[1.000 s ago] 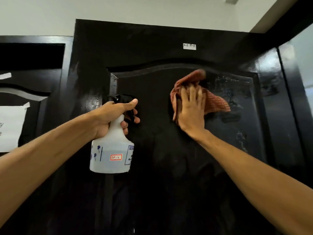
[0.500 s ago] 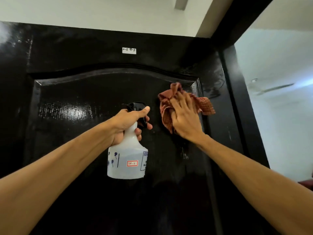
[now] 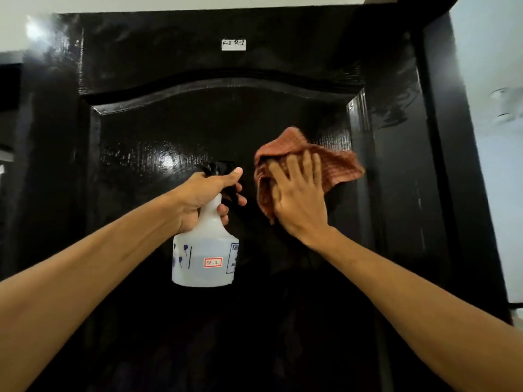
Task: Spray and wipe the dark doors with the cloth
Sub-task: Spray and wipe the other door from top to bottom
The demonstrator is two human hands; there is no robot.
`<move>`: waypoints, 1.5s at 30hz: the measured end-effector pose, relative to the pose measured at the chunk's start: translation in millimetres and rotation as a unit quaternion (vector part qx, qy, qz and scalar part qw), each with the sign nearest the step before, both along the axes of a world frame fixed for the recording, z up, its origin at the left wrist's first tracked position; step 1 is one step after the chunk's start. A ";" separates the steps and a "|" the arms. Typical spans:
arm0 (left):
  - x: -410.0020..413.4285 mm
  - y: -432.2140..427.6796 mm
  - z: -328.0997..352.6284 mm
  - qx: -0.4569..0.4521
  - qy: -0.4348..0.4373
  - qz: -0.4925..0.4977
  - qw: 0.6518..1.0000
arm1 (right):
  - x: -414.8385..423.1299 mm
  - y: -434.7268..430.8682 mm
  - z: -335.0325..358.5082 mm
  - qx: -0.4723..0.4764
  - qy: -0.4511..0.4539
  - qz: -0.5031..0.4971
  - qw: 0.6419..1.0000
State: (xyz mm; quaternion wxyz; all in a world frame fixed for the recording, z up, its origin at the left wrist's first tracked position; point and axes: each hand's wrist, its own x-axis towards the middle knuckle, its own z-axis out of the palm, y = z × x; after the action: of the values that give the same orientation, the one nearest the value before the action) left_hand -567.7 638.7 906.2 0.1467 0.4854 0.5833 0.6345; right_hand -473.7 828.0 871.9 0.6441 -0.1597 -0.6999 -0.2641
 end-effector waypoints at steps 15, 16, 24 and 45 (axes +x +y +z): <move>-104.2 -144.4 -27.5 0.007 -0.034 0.076 0.996 | -98.6 -101.9 6.7 -0.039 -0.030 0.066 0.997; -110.9 -153.8 -27.3 0.014 -0.037 0.079 0.996 | -104.4 -111.6 11.5 -0.086 0.000 0.080 0.993; -167.2 -223.1 -47.2 0.032 -0.048 0.102 0.993 | -184.9 -176.4 -47.8 0.137 -0.220 0.057 0.964; -94.8 -117.3 -79.4 -0.008 -0.022 -0.033 0.999 | -73.5 -75.0 -99.0 0.033 -0.081 0.015 0.996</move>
State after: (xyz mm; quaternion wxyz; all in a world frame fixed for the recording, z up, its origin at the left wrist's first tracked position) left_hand -662.5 521.4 826.8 0.1842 0.4896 0.5685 0.6350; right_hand -547.2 752.9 772.9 0.5940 -0.1057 -0.7431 -0.2893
